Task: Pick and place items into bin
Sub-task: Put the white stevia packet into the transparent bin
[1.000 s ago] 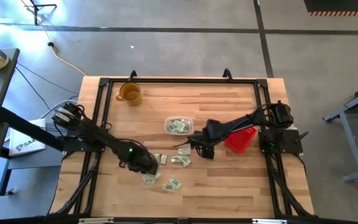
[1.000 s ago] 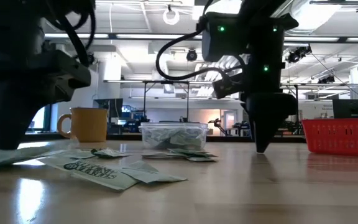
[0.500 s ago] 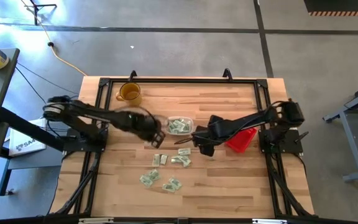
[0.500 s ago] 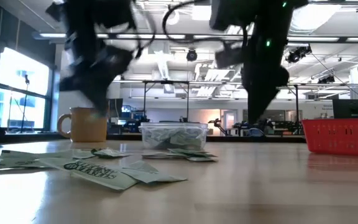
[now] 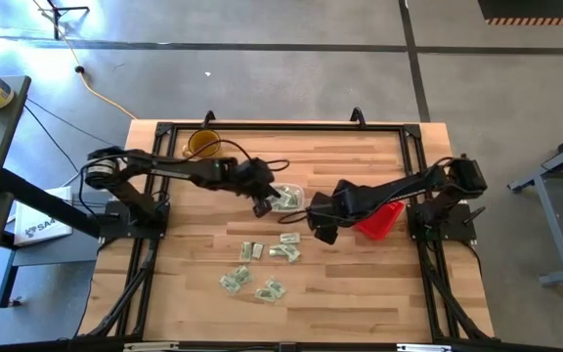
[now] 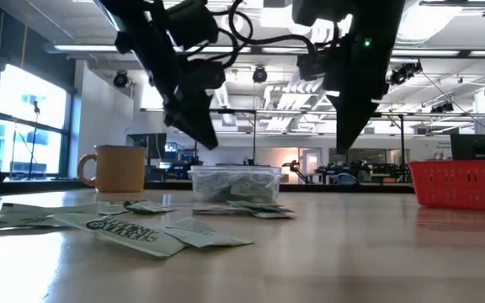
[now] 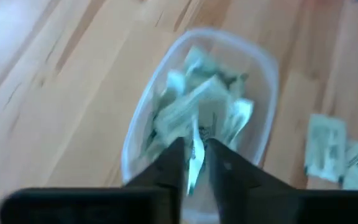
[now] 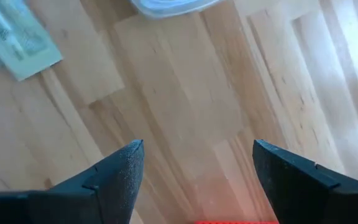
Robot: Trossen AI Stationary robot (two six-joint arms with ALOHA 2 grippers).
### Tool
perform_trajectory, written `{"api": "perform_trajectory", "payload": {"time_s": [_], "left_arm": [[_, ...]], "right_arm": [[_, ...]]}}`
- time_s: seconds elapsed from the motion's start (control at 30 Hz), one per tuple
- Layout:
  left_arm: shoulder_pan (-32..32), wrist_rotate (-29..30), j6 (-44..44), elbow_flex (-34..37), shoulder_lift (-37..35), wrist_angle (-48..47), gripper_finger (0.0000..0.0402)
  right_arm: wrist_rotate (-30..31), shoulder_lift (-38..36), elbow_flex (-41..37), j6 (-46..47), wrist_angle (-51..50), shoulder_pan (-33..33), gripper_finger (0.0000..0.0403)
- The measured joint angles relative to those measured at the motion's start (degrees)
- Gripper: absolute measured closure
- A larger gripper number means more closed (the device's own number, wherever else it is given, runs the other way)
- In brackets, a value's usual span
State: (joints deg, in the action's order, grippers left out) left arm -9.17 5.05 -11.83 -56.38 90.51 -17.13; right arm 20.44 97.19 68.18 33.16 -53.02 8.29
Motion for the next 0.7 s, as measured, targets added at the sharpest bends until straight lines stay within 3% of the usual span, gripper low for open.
{"api": "perform_trajectory", "payload": {"time_s": [0.13,0.33,0.47,0.7], "left_arm": [[0.3,-0.1,-3.1,0.0,-3.5,-7.9,0.0210],[6.9,-6.3,-3.1,-0.1,-10.7,-24.4,0.0131],[13.8,-3.4,-8.3,2.5,-14.6,-28.2,0.0125],[22.6,1.5,-23.2,6.7,-18.5,-27.6,0.0170]], "right_arm": [[-2.9,0.0,-0.1,-6.2,3.7,2.2,0.0112],[-11.3,0.9,-2.7,-29.7,24.6,5.1,0.0112],[-11.7,4.8,-3.5,-34.5,31.0,4.3,0.0112],[-16.8,10.5,-3.0,-31.8,32.7,1.2,0.0113]]}}
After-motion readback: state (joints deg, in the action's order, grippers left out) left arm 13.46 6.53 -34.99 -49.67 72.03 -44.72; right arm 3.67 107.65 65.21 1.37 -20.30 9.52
